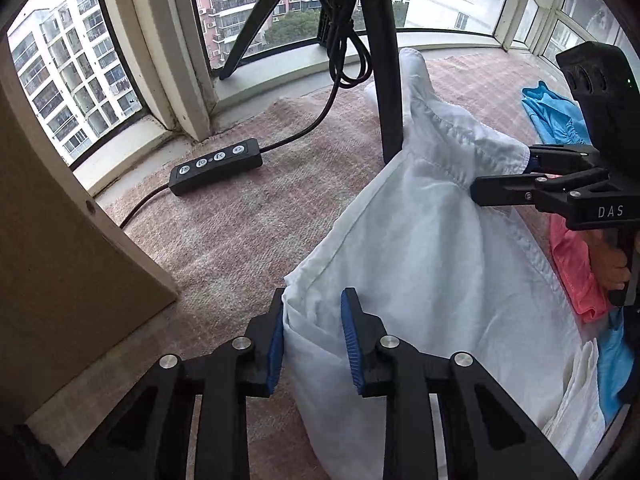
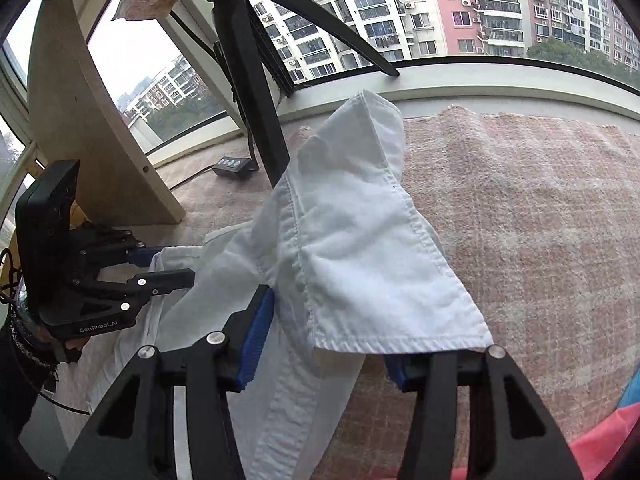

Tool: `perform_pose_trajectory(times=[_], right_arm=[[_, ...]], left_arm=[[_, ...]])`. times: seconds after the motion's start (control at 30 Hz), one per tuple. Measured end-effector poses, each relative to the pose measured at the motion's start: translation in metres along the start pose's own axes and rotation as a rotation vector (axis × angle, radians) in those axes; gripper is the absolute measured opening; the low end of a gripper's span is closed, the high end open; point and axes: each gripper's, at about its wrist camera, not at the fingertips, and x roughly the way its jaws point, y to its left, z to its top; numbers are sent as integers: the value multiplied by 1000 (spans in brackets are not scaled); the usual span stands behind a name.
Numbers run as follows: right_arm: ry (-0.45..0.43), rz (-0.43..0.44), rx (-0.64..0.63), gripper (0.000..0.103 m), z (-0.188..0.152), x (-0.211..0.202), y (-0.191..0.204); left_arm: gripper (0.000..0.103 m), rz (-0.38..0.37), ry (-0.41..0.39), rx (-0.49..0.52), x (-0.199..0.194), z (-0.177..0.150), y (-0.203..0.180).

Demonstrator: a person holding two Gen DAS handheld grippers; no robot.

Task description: Fold clothes

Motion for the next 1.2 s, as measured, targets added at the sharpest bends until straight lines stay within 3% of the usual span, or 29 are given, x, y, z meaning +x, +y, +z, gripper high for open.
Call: perform_pose_trajectory(times=[0.03, 0.13, 0.3, 0.5, 0.7, 0.87, 1.0, 1.07, 1.2], right_arm=[[-7, 14, 15, 24, 0, 0, -2], [-36, 81, 54, 9, 0, -7, -10], [-102, 117, 15, 7, 2, -36, 1], [-199, 136, -91, 7, -6, -95, 31], [-264, 116, -259, 7, -48, -153, 74], [-215, 27, -399, 9, -116, -178, 115], [-67, -113, -461, 36, -189, -197, 122], [5, -182, -460, 37, -222, -209, 117], [41, -166, -361, 37, -250, -246, 104]], left_arm=[[9, 3, -3, 1, -1, -1, -1], [5, -7, -19, -7, -6, -3, 0], [4, -37, -69, -39, -29, -9, 1], [4, -64, -187, -27, -90, -29, -3], [4, -88, -274, 7, -148, -76, -24], [5, -88, -274, 114, -173, -136, -65], [9, -110, -153, 145, -174, -192, -94], [9, -133, -95, 135, -178, -216, -99], [9, -136, -91, 154, -210, -232, -103]])
